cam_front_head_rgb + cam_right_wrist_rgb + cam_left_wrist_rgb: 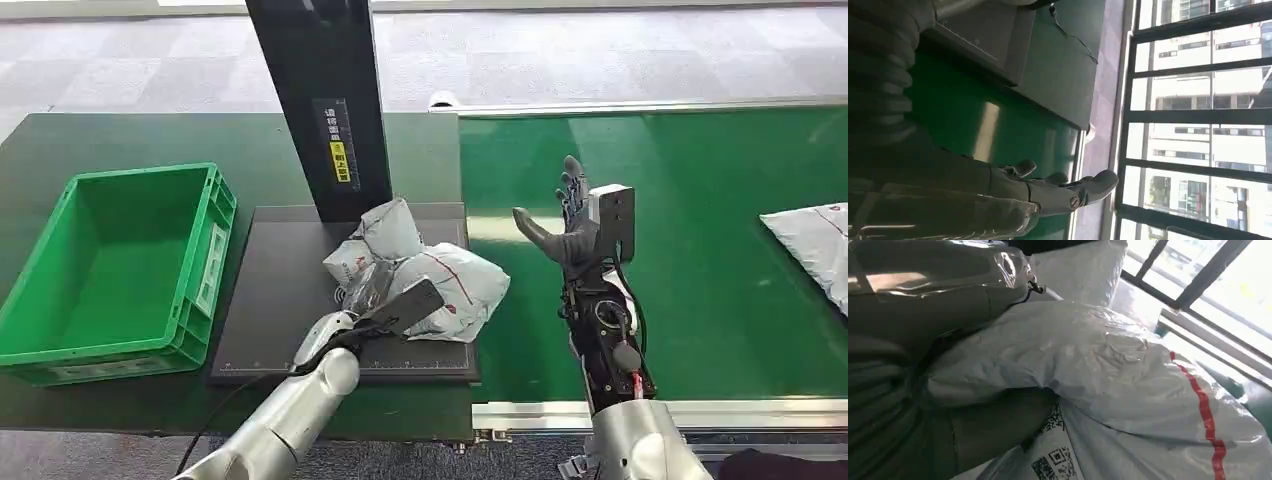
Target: Moved the parcel from conveyor to table for the left to box.
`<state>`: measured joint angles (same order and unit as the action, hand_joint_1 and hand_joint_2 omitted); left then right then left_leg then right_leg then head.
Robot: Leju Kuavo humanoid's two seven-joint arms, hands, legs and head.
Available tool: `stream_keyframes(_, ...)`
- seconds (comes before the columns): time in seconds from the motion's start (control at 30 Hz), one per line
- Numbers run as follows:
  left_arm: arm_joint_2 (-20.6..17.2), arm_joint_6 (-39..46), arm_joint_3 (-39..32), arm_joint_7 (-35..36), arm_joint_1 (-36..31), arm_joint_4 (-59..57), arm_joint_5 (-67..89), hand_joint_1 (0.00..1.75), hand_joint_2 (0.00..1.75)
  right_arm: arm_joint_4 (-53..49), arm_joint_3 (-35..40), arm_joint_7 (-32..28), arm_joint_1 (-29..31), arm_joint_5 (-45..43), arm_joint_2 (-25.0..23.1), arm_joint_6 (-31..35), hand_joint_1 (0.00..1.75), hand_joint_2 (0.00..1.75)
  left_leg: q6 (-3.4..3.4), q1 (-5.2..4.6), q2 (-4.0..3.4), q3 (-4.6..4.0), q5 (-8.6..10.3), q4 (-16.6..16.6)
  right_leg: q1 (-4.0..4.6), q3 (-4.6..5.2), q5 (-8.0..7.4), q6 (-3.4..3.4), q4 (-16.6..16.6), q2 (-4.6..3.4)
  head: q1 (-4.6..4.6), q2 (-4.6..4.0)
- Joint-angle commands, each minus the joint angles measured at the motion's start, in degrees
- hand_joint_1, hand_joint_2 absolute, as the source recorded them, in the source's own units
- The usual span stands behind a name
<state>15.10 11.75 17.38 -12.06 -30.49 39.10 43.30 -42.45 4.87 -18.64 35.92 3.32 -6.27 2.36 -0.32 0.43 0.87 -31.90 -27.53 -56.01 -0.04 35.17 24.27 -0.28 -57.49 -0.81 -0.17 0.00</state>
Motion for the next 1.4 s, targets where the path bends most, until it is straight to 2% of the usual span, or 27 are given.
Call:
stream_keyframes(0.03,0.95,10.53,-8.13,-2.64,2.23,4.81,-4.33,1.75,1.75,1.51,-0.58,-0.37,1.00,-0.99,-0.17,0.19,0.00,1.75,-0.02,0.00,-0.13,0.09,-0.05,0.04,0.01,-0.05,0.03,0.03,0.04,-0.01,0.00,0.00)
stream_keyframes(0.1,1.04,15.62,-9.55,-4.67,3.22,7.53,-5.83,1.75,1.75,1.26,-0.42,-0.48,0.83,-1.34,-0.04,0.42,0.00,1.75,-0.02,0.01,-0.10,0.09,-0.05,0.04,0.02,-0.07,0.04,0.04,0.05,0.04,-0.02,0.00)
stream_keyframes(0.13,0.86,15.55,-9.52,-4.72,3.17,7.55,-5.92,1.75,1.75,1.29,-0.40,-0.49,0.84,-1.37,-0.03,0.43,0.00,1.75,-0.01,0.01,-0.13,0.07,-0.05,0.02,0.02,-0.01,0.03,0.03,0.03,-0.01,-0.02,0.00)
stream_keyframes(0.27,0.85,24.49,-10.86,-14.74,5.02,13.91,-11.52,1.75,1.75,2.22,0.41,-1.20,1.59,-2.15,-0.28,0.39,0.00,1.75,0.00,0.00,-0.08,-0.01,-0.04,0.00,0.02,0.04,0.03,0.04,0.01,0.02,0.02,0.00)
stream_keyframes(0.37,0.74,27.42,-10.54,-18.66,6.23,17.99,-14.39,1.75,1.75,3.05,0.96,-1.79,2.29,-2.58,-0.54,0.50,0.00,1.75,0.00,0.00,-0.14,-0.07,-0.04,-0.02,0.02,0.09,0.01,0.03,0.00,-0.04,0.00,0.00)
stream_keyframes(0.4,1.54,28.25,-12.55,-21.52,7.00,20.27,-14.65,1.75,1.75,3.42,1.16,-2.09,2.55,-2.82,-0.60,0.51,0.00,1.75,-0.01,0.01,-0.12,-0.10,-0.03,-0.02,0.02,0.12,0.00,0.01,-0.01,-0.05,0.00,0.00)
stream_keyframes(0.43,1.54,28.25,-12.55,-21.52,7.00,20.27,-14.65,1.75,1.75,3.42,1.16,-2.09,2.55,-2.82,-0.60,0.51,0.00,1.75,-0.01,0.00,-0.18,-0.03,-0.05,0.00,0.01,0.07,0.01,0.03,-0.01,-0.06,0.00,0.00)
stream_keyframes(0.47,3.74,28.25,-17.66,-26.70,8.16,23.67,-12.34,1.75,1.75,3.93,1.41,-2.41,2.83,-3.00,-0.66,0.49,0.00,1.75,-0.01,-0.01,-0.16,-0.06,-0.05,-0.01,0.00,0.10,0.02,0.03,-0.02,-0.06,0.00,0.00)
stream_keyframes(0.5,4.60,28.25,-18.90,-27.94,9.13,27.77,-10.98,1.75,1.75,4.14,1.55,-2.59,2.97,-3.07,-0.70,0.46,0.00,1.75,-0.02,-0.01,-0.19,0.01,-0.07,0.01,0.00,0.03,0.03,0.04,0.00,-0.04,0.00,0.00)
stream_keyframes(0.6,4.90,28.25,-19.40,-27.94,12.02,38.63,-7.15,1.75,1.75,5.02,2.13,-3.29,3.52,-3.44,-0.94,0.60,0.00,1.75,-0.01,0.02,-0.28,-0.09,-0.10,-0.06,0.03,0.11,0.02,0.04,-0.03,-0.13,0.00,0.00)
stream_keyframes(0.67,4.90,28.25,-20.36,-27.94,12.04,39.43,-4.97,1.75,1.75,5.29,2.30,-3.45,3.67,-3.50,-0.86,0.66,0.00,1.75,-0.01,0.02,-0.26,-0.09,-0.08,-0.03,0.03,0.14,0.02,0.02,-0.02,-0.14,0.00,0.00)
stream_keyframes(0.77,4.90,28.25,-26.23,-27.94,9.30,36.30,2.08,1.75,1.75,5.89,2.54,-3.89,3.87,-3.82,-0.41,0.61,0.00,1.75,-0.02,0.03,-0.21,-0.06,-0.04,0.00,0.04,0.10,0.00,0.01,0.01,-0.07,0.00,0.00)
stream_keyframes(0.8,4.90,28.25,-29.44,-25.18,7.53,33.49,6.45,1.75,1.75,5.86,2.66,-4.03,3.82,-3.91,-0.30,0.55,0.00,1.75,-0.01,0.01,-0.23,0.02,-0.04,0.05,0.02,0.04,0.01,0.04,0.04,-0.05,-0.02,-0.02)
stream_keyframes(0.97,4.02,28.25,-38.73,-21.76,1.33,25.62,11.73,1.75,1.75,5.51,2.92,-4.04,3.47,-4.25,0.52,0.59,0.00,1.75,-0.02,0.03,-0.18,-0.03,0.01,0.00,0.04,0.06,-0.01,0.04,0.01,0.02,0.00,-0.02)
stream_keyframes(1.0,2.61,28.25,-41.36,-16.85,-0.43,21.52,16.11,1.75,1.75,5.81,2.99,-3.84,3.49,-4.36,0.78,0.93,0.00,1.75,-0.02,0.02,-0.14,-0.05,0.02,0.00,0.03,0.08,-0.01,0.02,0.00,0.03,0.00,0.00)
stream_keyframes(1.07,0.49,28.25,-42.23,-12.82,-1.37,18.80,18.52,1.75,1.75,6.29,3.02,-3.83,3.41,-4.43,0.95,1.16,0.00,1.75,-0.03,-0.01,-0.17,0.07,0.04,0.11,0.00,-0.01,-0.01,0.03,0.06,0.04,0.00,0.00)
stream_keyframes(1.1,-0.65,28.25,-42.96,-6.45,-2.01,15.58,22.95,1.75,1.75,6.60,3.04,-3.87,3.49,-4.46,0.95,1.32,0.00,1.75,-0.04,-0.01,-0.18,0.15,0.05,0.17,0.01,-0.08,-0.02,0.03,0.11,0.05,0.00,0.00)
stream_keyframes(1.17,-2.25,28.25,-42.85,-4.50,-2.79,12.87,22.72,1.75,1.75,6.85,3.06,-3.94,3.54,-4.47,0.94,1.49,0.00,1.75,-0.04,-0.02,-0.18,0.16,0.02,0.15,0.00,-0.06,0.01,0.01,0.08,0.01,-0.02,0.00)
stream_keyframes(1.23,-5.31,28.25,-42.55,2.02,-4.70,6.39,23.67,1.75,1.75,7.24,3.20,-3.90,3.88,-4.42,1.00,1.61,0.00,1.75,-0.04,-0.02,-0.13,0.18,0.04,0.21,0.00,-0.13,0.01,0.02,0.14,0.09,0.02,0.00)
stream_keyframes(1.4,-9.48,28.25,-43.40,3.87,-6.87,0.97,20.52,1.75,1.75,6.84,3.14,-3.71,3.82,-4.71,1.19,1.47,0.00,1.75,-0.04,0.02,-0.16,-0.01,0.02,0.05,0.04,0.08,0.01,0.00,0.01,-0.01,0.02,0.00)
